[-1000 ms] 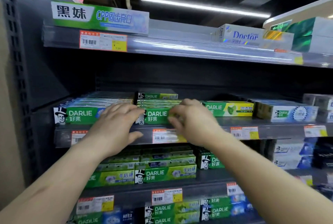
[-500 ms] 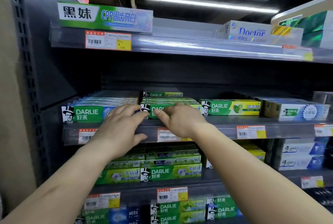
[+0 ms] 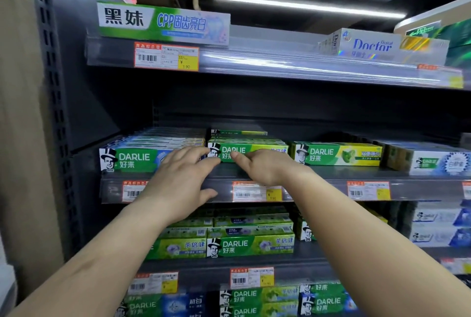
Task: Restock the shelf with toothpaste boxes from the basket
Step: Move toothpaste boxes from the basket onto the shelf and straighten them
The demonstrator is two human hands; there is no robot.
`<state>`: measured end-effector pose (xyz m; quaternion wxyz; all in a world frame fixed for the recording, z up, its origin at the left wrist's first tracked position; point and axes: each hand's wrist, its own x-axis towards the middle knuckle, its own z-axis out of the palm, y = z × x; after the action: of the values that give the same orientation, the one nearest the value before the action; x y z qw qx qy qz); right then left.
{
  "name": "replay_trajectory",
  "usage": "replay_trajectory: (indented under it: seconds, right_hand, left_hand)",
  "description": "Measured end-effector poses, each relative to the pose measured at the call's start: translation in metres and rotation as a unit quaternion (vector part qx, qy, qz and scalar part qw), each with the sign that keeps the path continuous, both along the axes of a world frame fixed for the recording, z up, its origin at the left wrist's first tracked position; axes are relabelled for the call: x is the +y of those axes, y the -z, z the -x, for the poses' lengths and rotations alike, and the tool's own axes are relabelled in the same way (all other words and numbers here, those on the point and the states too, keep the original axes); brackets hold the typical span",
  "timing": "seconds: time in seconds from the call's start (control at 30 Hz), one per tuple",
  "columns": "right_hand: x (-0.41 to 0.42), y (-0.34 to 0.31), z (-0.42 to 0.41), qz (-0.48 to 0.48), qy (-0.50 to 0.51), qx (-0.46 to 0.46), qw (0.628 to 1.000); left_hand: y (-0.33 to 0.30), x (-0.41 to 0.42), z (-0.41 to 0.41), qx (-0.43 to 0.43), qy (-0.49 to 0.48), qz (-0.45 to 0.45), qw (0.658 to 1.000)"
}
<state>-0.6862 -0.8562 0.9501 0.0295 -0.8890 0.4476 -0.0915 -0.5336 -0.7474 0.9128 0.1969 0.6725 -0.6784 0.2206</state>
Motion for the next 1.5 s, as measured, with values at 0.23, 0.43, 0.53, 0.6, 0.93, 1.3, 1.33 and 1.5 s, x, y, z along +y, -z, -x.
replay_trajectory:
  seconds: [0.23,0.43,0.53,0.6,0.93,1.3,1.33,1.5]
  right_hand:
    - [-0.005,0.009,0.014,0.017,-0.025,0.013,0.999]
    - [-0.011,0.015,0.043,0.044,-0.029,0.005,0.999]
    - [-0.015,0.019,0.053,0.058,-0.040,-0.006,0.998]
    - [-0.017,0.022,0.057,0.081,-0.056,-0.008,0.995]
    - [0.011,0.041,0.043,0.211,-0.158,-0.056,0.963]
    - [0.180,0.126,-0.130,0.200,-0.385,-0.091,0.896]
    - [0.205,0.136,-0.153,0.177,-0.403,-0.087,0.894]
    - [0.352,0.206,-0.274,0.098,-0.479,-0.042,0.872]
  left_hand:
    - [0.002,-0.001,-0.002,-0.004,0.000,0.001,1.000]
    - [0.004,-0.002,-0.005,0.001,-0.004,-0.003,1.000]
    - [0.003,-0.002,-0.001,0.004,-0.011,-0.005,1.000]
    - [0.001,-0.002,0.003,0.010,-0.018,-0.012,1.000]
    - [0.016,0.041,0.005,0.043,-0.044,0.006,0.998]
    - [0.094,0.261,-0.113,0.034,-0.217,-0.041,0.975]
    - [0.105,0.292,-0.129,0.031,-0.231,-0.052,0.971]
    - [0.168,0.461,-0.214,0.081,-0.315,-0.094,0.941]
